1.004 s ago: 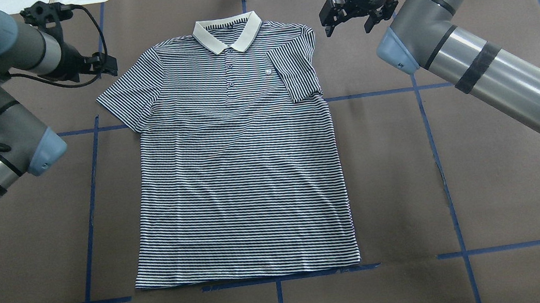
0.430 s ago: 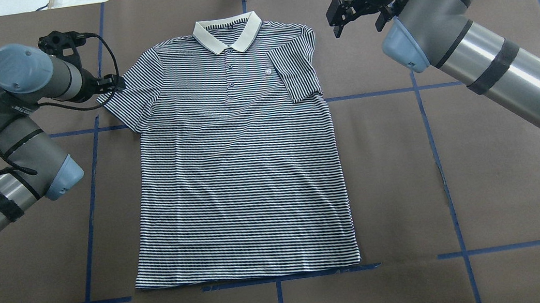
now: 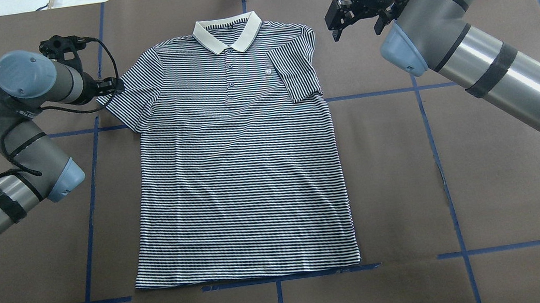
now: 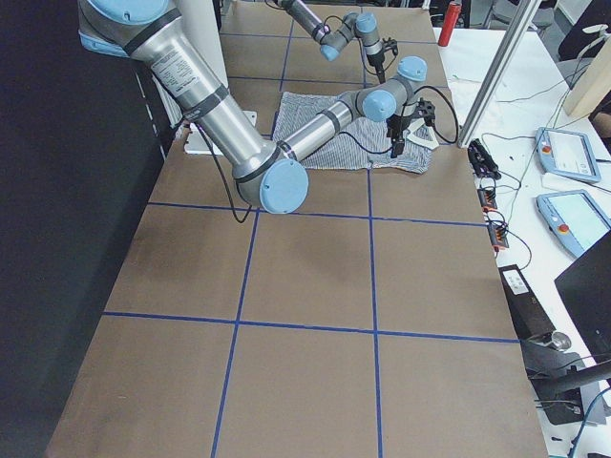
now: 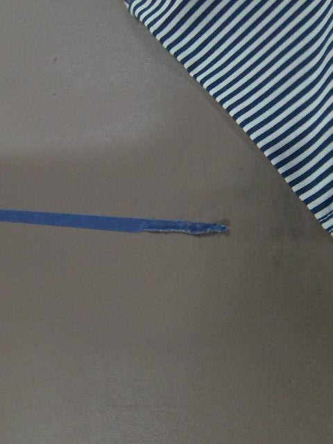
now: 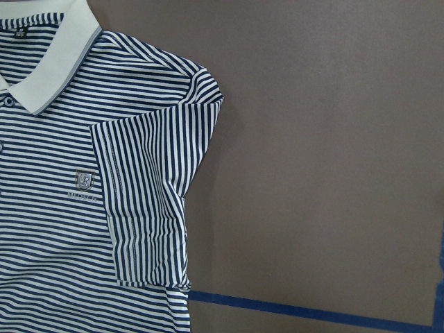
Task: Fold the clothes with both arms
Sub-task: 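Raise the right gripper off the shirt while the left arm approaches the sleeve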
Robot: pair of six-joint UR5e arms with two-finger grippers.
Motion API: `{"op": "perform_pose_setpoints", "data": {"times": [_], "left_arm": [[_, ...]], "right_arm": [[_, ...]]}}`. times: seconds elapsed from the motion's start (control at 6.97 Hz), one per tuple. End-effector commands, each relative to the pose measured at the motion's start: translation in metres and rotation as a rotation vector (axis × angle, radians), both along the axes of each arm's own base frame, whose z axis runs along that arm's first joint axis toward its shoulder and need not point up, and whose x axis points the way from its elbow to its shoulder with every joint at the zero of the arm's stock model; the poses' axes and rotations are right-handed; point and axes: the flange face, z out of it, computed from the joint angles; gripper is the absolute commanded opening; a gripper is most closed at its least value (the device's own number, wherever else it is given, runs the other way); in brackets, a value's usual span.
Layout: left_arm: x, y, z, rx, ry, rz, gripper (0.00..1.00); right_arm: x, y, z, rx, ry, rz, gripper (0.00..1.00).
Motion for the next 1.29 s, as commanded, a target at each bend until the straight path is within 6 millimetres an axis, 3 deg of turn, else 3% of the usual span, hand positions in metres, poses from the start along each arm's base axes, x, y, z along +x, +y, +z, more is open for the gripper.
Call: {"op": "perform_pose_setpoints", "data": {"times": [0.0, 0.43, 0.57, 1.0, 1.15], "left_arm": [[0.007, 0.005, 0.001, -0.002, -0.001, 0.008, 0.96], [0.01, 0.003, 0.009, -0.013, -0.011, 0.011, 0.89], [0.01, 0.003, 0.009, -0.015, -0.011, 0.01, 0.78], [0.014, -0.001, -0.002, -0.011, -0.007, 0.01, 0.11], [0.014, -0.001, -0.004, -0.011, -0.006, 0.009, 0.0]], "right_arm": [[-0.001, 0.0, -0.002, 0.003, 0.0, 0.0, 1.0], [-0.002, 0.001, -0.004, 0.006, -0.001, -0.002, 1.0], [-0.002, 0.001, -0.006, 0.008, -0.003, -0.002, 1.0], [-0.002, 0.001, -0.005, 0.008, -0.003, -0.002, 1.0], [-0.002, 0.001, -0.003, 0.006, -0.001, -0.002, 1.0]]}}
